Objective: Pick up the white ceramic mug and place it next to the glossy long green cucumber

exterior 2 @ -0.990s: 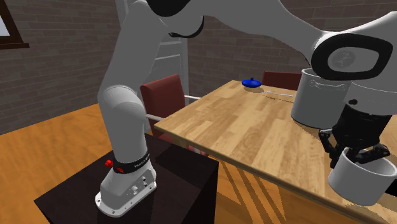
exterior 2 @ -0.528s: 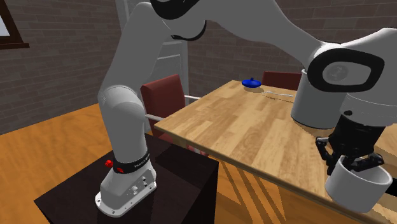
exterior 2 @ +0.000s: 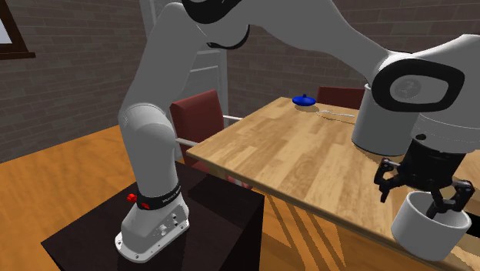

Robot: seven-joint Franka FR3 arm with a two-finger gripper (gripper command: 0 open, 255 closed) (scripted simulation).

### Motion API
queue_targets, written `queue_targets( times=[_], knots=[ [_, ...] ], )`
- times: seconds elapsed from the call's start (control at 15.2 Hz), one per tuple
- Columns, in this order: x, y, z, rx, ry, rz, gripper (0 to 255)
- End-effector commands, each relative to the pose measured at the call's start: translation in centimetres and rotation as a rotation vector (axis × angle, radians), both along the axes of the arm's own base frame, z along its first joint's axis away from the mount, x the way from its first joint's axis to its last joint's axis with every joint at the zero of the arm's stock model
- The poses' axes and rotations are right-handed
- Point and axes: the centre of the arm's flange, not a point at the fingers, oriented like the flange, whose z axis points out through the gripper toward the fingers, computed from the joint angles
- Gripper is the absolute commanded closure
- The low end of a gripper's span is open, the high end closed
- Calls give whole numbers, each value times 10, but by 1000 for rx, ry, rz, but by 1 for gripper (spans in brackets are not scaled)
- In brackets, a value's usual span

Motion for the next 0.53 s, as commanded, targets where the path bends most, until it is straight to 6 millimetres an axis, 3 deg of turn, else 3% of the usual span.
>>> queue_targets(
  times=[0.0, 0.13, 0.4, 0.46],
  knots=[
    [0, 0, 0, 0, 0, 0, 0],
    [0, 0, 0, 0, 0, 0, 0],
    [1, 0, 50, 0, 0, 0, 0],
    [1, 0, 50, 0, 0, 0, 0]
  ],
)
